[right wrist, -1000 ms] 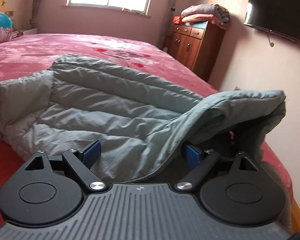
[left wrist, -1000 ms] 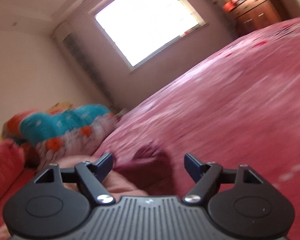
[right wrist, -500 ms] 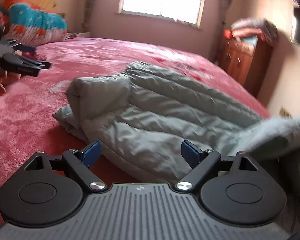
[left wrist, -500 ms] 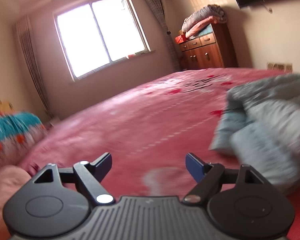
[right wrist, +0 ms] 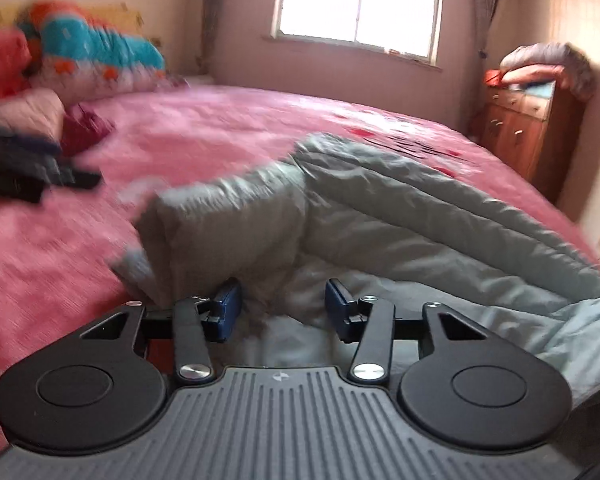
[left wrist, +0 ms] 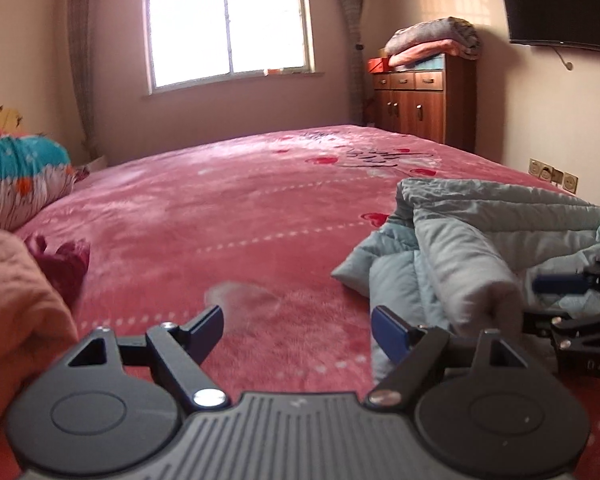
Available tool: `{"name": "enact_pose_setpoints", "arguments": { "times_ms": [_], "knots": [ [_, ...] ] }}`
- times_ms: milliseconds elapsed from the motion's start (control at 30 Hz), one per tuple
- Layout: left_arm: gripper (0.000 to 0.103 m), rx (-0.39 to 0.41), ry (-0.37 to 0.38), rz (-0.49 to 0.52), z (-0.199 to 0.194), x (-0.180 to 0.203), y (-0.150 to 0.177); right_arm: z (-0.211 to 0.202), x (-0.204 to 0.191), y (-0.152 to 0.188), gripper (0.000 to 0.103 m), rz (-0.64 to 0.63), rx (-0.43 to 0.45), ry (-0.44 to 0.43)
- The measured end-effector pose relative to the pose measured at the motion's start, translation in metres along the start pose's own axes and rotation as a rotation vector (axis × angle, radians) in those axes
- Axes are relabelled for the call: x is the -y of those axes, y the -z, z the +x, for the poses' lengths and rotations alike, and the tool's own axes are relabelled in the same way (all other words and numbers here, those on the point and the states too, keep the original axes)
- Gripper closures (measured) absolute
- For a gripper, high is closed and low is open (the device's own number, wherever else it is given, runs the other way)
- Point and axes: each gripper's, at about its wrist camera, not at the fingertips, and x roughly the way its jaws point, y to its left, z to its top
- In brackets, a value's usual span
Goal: Fold large clothes
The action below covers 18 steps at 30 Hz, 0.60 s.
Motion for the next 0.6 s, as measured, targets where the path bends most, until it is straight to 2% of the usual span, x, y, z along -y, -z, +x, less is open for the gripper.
{"name": "enact_pose_setpoints", "arguments": {
  "times_ms": [33, 67, 133, 300, 367, 400, 433, 500, 600],
  "knots": [
    [0.022, -0.005, -0.007, -0.008, -0.003, 0.002, 0.001, -0.002, -0.004, 0.000, 0.011, -0.005, 0.014, -0.010],
    [0.022, -0.010, -0.012, -0.019, -0.006, 0.003, 0.003, -0.010, -0.005, 0.001, 0.006, -0.012, 0.028, -0.023],
    [0.021, -0.021, -0.027, -0.043, -0.013, 0.005, 0.005, -0.016, -0.013, 0.001, 0.003, -0.026, 0.050, -0.060],
    [0.020, -0.044, -0.074, -0.073, -0.029, 0.011, 0.011, -0.011, -0.024, 0.001, 0.005, -0.065, 0.049, -0.056],
    [0.019, -0.056, -0.085, -0.090, -0.034, 0.011, 0.013, -0.003, -0.026, -0.001, 0.013, -0.081, 0.050, -0.016],
    [0.018, -0.064, -0.089, -0.089, -0.036, 0.012, 0.015, 0.000, -0.024, -0.003, 0.025, -0.071, 0.055, -0.017],
    [0.018, -0.071, -0.095, -0.083, -0.038, 0.014, 0.016, 0.002, -0.019, -0.006, 0.045, -0.052, 0.058, -0.025],
    [0.017, -0.083, -0.104, -0.067, -0.040, 0.018, 0.019, 0.002, -0.009, -0.013, 0.066, -0.012, 0.078, -0.014],
    [0.017, -0.097, -0.096, -0.053, -0.039, 0.025, 0.018, -0.002, 0.020, -0.027, 0.081, 0.097, 0.130, 0.019]
  ]
}}
